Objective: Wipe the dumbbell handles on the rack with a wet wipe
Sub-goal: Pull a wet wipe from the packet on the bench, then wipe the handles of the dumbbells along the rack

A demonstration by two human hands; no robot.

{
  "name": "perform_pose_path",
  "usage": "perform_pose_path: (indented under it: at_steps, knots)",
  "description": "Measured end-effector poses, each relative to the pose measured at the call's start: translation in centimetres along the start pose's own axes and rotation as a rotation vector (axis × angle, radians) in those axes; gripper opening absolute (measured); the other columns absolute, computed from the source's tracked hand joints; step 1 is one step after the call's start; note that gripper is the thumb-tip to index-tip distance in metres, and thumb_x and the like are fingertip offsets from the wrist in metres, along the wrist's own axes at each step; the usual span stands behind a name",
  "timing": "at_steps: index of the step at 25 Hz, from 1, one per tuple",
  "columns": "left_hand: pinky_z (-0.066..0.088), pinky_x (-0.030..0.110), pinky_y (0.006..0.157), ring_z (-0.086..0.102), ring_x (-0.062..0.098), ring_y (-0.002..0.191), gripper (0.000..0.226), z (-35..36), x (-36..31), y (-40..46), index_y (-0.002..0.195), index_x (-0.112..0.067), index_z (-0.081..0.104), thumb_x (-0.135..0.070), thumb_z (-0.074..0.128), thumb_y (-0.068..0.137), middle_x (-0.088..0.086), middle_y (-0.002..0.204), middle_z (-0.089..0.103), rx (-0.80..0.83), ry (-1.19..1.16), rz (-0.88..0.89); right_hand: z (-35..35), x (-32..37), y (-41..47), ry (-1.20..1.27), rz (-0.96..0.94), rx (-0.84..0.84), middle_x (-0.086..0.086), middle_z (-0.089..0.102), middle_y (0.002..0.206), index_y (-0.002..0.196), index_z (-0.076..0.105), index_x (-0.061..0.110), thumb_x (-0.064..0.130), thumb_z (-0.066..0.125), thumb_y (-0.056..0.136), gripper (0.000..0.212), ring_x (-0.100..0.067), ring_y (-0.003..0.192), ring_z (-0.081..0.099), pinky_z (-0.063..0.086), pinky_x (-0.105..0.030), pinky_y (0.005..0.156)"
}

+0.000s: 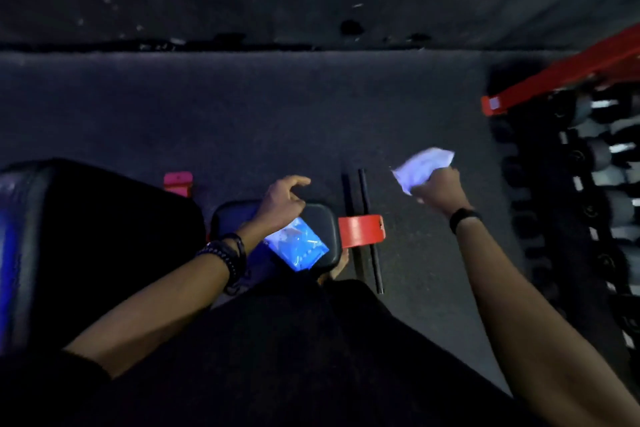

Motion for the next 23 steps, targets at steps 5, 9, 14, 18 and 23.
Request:
perform_pose_path:
  at_steps: [5,9,14,18,23]
  knots:
    - [0.042,0.019,0.064,0.054,0.003,0.058,0.051,4.0,-6.5,1.1,0.124,-0.014,0.065,0.008,0.058,0.078,0.01,0.096,0.073,0.135,0.142,0.215,-5.6,-8.4,-5.3,0.216,0.147,-0.412,-0.011,0.068,0.071,0.073,0.069,0.011,0.008,0.062,0.071,0.007,-0.022,0.064,0.062,0.051,-0.029,0.061]
    - [0.042,0.017,0.062,0.053,-0.005,0.052,0.05,10.0,-11.8,0.1,0.12,-0.016,0.067,0.006,0.058,0.077,-0.01,0.068,0.062,0.256,0.225,0.38,-9.0,-13.3,-10.4,0.677,0.175,-0.529,-0.017,0.065,0.068,0.073,0.069,0.004,0.001,0.055,0.078,0.016,-0.022,0.06,0.062,0.051,-0.035,0.064]
    - [0.047,0.018,0.069,0.058,-0.007,0.058,0.048,17.9,-17.9,-4.1,0.121,-0.019,0.065,0.004,0.059,0.079,-0.009,0.078,0.067,0.41,0.304,0.579,-12.0,-19.8,-16.0,0.718,0.166,-0.655,-0.014,0.068,0.065,0.073,0.066,-0.003,0.01,0.07,0.079,0.014,-0.025,0.063,0.069,0.057,-0.043,0.07]
    - [0.054,0.031,0.079,0.064,0.007,0.07,0.045,26.3,-22.3,-7.2,0.121,-0.021,0.065,-0.002,0.062,0.08,-0.009,0.112,0.065,0.478,0.396,0.735,-15.2,-26.1,-20.8,0.423,0.249,-0.801,-0.005,0.066,0.061,0.069,0.057,0.008,0.019,0.08,0.068,0.025,-0.018,0.062,0.061,0.044,-0.026,0.056]
    - [0.055,0.035,0.085,0.061,0.008,0.073,0.031,41.7,-26.0,-14.3,0.112,-0.018,0.069,-0.011,0.07,0.082,-0.007,0.094,0.068,0.699,0.5,0.719,-19.6,-38.1,-29.4,0.394,0.322,-0.883,-0.001,0.063,0.079,0.085,0.064,0.005,-0.003,0.053,0.078,0.015,-0.016,0.071,0.056,0.04,-0.017,0.057]
Point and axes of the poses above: each hand's wrist, its own y-axis towards the middle knuckle, its own z-axis out of the palm, x = y × z, the point moved 4 cm from there along y, towards the middle knuckle
